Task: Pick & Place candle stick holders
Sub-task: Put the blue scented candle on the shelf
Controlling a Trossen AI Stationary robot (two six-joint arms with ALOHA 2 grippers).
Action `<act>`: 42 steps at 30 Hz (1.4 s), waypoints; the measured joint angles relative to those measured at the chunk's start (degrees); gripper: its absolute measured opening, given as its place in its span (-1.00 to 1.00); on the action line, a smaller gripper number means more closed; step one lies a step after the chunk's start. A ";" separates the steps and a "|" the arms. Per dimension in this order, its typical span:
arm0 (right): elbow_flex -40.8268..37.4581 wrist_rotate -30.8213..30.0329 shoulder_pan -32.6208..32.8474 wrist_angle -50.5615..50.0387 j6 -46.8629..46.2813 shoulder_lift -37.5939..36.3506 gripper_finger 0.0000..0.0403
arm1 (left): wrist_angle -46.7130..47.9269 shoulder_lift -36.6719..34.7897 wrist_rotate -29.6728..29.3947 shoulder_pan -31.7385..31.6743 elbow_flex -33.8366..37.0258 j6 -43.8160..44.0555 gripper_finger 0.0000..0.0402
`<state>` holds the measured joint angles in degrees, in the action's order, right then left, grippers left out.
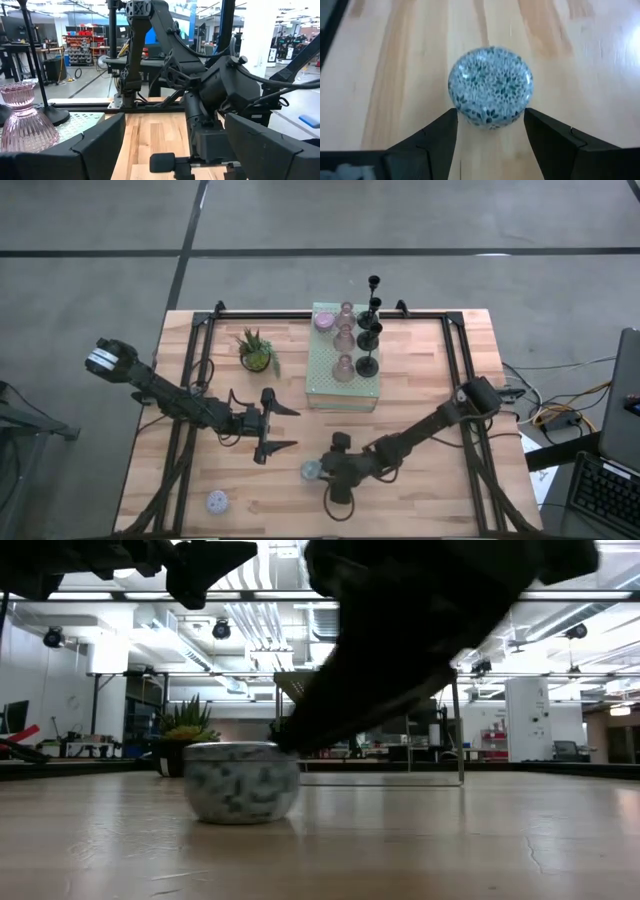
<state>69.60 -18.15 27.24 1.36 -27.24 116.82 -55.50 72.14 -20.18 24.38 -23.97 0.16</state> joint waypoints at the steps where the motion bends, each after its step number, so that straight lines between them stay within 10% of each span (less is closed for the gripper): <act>1: 0.19 0.00 -0.37 1.41 0.77 0.31 0.10 | -0.01 0.00 -0.02 0.00 0.00 0.00 0.71; 27: 4.61 3.20 0.17 -13.36 6.62 -6.72 0.06 | 2.53 0.00 -0.46 0.05 0.00 3.59 0.71; 37: -6.63 -2.83 5.54 -11.65 6.27 -20.87 -0.88 | 5.55 0.07 0.81 0.04 0.00 8.81 0.71; 42: -19.53 -3.22 5.75 -3.48 6.60 -32.01 -0.95 | 7.29 0.27 3.69 0.20 0.00 12.10 0.71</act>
<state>50.07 -21.38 32.99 -2.12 -20.64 84.81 -48.21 72.40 -16.49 24.58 -23.97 12.26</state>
